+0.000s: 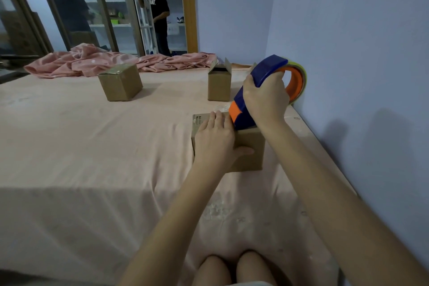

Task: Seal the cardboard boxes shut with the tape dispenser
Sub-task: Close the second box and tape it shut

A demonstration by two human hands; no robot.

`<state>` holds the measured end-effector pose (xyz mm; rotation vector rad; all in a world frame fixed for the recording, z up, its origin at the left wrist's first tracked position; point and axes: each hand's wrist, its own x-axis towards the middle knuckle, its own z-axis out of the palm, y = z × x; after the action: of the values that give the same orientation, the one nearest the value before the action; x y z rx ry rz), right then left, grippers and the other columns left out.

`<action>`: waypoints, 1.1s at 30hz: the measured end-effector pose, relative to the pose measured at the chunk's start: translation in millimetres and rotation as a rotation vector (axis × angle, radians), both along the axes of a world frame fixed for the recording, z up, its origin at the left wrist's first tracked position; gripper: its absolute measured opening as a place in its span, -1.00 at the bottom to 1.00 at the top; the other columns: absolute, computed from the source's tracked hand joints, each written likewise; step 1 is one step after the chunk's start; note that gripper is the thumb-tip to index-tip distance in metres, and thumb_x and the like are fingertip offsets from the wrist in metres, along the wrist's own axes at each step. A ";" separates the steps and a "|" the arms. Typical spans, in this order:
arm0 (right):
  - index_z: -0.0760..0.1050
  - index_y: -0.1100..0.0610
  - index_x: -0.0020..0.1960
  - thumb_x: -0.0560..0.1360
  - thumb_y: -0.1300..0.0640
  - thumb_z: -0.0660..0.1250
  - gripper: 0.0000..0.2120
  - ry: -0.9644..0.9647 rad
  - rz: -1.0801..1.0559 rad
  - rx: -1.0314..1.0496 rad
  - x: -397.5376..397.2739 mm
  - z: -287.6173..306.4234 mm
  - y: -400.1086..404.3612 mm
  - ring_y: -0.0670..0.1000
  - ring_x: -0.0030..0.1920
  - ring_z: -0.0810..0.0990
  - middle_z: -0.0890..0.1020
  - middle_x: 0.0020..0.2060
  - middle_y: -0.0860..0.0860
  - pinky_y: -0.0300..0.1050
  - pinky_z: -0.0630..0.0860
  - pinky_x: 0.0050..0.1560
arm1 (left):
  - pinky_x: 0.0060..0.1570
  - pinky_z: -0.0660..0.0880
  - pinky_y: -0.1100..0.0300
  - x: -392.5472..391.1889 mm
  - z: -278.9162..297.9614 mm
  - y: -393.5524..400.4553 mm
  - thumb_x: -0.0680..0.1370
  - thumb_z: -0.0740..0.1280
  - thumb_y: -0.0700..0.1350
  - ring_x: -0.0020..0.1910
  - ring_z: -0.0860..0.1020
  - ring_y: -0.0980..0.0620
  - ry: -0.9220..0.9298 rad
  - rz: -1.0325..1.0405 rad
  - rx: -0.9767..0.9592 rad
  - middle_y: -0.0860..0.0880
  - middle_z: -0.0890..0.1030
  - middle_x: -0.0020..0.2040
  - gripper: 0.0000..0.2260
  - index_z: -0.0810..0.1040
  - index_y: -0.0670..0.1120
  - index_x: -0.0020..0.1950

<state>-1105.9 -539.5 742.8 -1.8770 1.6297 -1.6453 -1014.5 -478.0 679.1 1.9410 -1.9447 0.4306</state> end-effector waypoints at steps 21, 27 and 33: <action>0.38 0.23 0.13 0.52 0.01 0.27 -0.67 -0.221 0.009 0.066 38.8 -8.0 3.3 0.03 -0.15 0.58 0.58 -0.13 0.05 -0.28 0.32 -0.38 | 0.47 0.06 0.01 26.8 8.9 7.0 0.33 0.28 0.45 0.51 0.08 -0.15 0.019 0.144 0.079 -0.22 0.17 0.51 0.04 0.08 -0.27 0.50; 0.32 0.12 0.06 0.50 0.03 0.31 -0.76 -0.344 0.054 0.104 31.7 -14.7 0.4 -0.03 -0.15 0.57 0.55 -0.14 -0.01 -0.19 0.51 -0.24 | 0.44 0.08 0.10 29.8 -2.6 5.1 0.30 0.19 0.52 0.50 0.17 -0.04 -0.006 0.137 -0.036 -0.10 0.25 0.50 0.00 0.18 -0.15 0.51; 0.43 0.18 0.08 0.50 0.09 0.31 -0.78 -0.487 0.126 0.158 22.9 -14.0 -4.8 -0.06 -0.21 0.58 0.59 -0.16 0.02 -0.33 0.40 -0.37 | 0.44 0.09 0.08 30.2 -1.5 5.4 0.30 0.19 0.51 0.50 0.17 -0.07 -0.027 0.139 -0.015 -0.12 0.24 0.50 -0.02 0.19 -0.15 0.50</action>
<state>-1083.0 -544.3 728.8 -1.3358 1.3615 -1.6916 -984.3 -472.6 677.6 2.0785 -1.8233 0.5094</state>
